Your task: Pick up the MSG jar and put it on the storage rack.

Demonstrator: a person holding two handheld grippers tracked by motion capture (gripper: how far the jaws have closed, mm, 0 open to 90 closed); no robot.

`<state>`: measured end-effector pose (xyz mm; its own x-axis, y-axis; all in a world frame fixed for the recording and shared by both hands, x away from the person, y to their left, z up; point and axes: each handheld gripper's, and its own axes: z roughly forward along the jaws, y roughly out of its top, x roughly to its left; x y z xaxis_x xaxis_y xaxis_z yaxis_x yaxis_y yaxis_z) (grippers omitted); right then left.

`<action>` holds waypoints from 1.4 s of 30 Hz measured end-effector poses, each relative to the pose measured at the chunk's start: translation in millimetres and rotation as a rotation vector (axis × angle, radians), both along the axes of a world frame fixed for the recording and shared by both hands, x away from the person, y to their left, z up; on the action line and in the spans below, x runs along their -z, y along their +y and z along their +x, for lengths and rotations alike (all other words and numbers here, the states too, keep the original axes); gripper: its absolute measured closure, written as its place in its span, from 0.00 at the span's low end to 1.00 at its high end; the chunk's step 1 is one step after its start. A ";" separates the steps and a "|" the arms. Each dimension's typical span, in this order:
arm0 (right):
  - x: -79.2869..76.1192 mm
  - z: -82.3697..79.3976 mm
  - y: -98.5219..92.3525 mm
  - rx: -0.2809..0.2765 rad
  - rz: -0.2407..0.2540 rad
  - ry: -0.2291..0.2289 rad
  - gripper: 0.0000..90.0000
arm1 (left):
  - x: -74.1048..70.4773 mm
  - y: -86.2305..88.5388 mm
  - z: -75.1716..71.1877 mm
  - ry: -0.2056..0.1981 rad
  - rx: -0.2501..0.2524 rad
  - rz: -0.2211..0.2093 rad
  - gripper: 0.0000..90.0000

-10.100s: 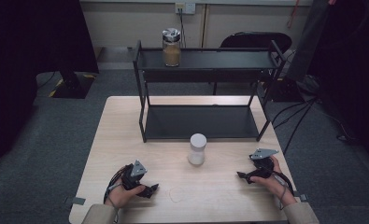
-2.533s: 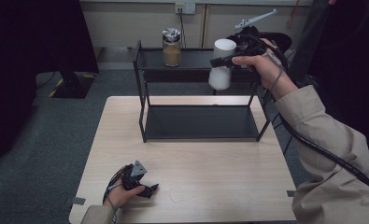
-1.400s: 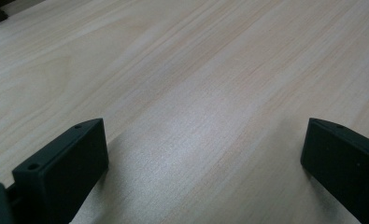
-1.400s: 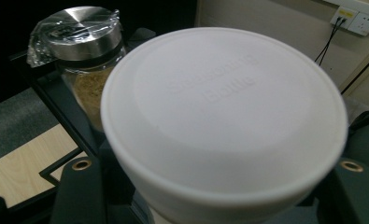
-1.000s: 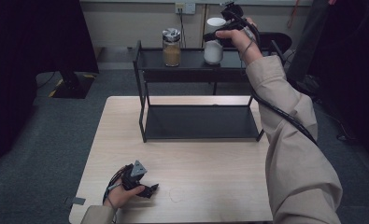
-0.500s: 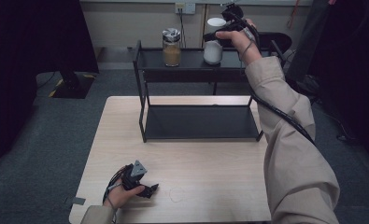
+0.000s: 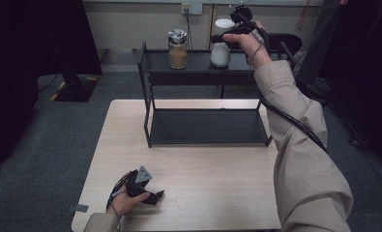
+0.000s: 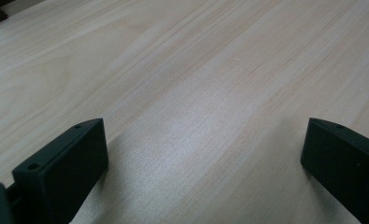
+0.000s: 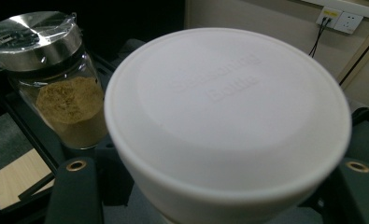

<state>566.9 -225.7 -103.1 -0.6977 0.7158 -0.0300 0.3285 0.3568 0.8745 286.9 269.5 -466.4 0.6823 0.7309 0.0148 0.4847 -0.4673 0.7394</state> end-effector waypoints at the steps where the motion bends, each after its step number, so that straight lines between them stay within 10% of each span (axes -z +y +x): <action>1: 0.8 -0.8 -0.6 0.002 0.010 0.002 0.31 | 0.1 0.1 0.0 -0.001 0.000 0.000 0.00; 19: 12.5 -33.2 -20.2 -0.051 -0.002 -0.025 0.00 | 0.0 0.0 0.0 0.000 0.000 0.000 0.00; 42: 59.4 -98.7 -61.7 -0.196 0.016 0.014 0.00 | 0.1 0.5 -2.9 0.000 -0.005 -0.001 0.00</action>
<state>468.2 -287.3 -162.5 -0.8240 0.5665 -0.0094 0.2660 0.4015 0.8764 283.9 270.0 -466.5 0.6789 0.7341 0.0138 0.4871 -0.4643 0.7397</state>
